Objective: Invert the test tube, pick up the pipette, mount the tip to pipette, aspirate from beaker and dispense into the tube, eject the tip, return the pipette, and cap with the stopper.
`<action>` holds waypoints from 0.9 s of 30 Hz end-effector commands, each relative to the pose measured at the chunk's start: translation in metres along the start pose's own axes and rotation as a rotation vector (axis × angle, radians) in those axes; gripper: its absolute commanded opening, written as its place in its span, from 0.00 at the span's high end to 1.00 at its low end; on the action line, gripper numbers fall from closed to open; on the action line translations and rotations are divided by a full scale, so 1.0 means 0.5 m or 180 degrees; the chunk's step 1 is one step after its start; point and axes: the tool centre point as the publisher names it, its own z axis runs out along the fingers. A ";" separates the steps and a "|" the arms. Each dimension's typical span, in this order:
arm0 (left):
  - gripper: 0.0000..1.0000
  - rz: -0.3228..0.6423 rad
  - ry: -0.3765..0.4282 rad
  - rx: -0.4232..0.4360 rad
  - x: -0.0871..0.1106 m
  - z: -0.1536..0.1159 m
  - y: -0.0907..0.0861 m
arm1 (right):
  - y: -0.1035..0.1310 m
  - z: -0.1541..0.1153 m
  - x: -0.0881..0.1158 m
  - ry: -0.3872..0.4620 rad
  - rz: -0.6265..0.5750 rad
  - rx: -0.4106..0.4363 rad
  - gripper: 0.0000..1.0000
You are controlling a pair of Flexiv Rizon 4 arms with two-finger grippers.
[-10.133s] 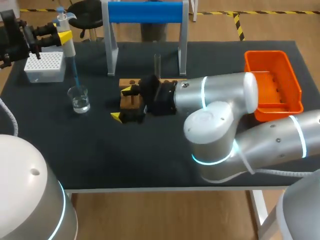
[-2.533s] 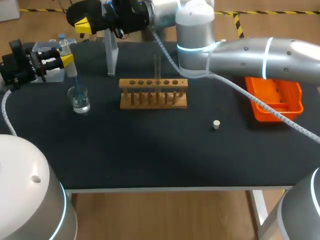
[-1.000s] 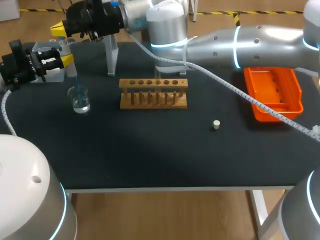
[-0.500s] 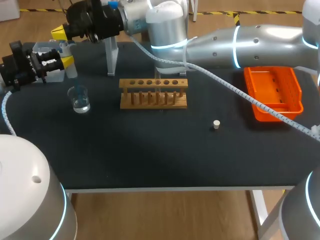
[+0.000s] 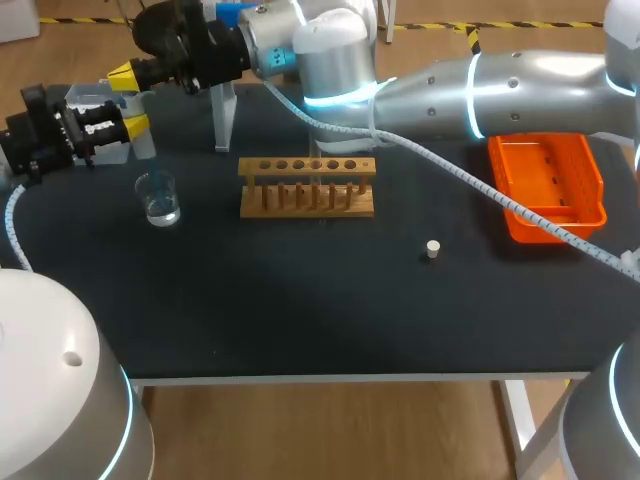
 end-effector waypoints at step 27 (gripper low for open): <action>1.00 0.0003 0.0013 0.0009 -0.005 -0.002 -0.014 | 0.121 -0.276 0.089 -0.0414 -0.0412 0.0450 0.00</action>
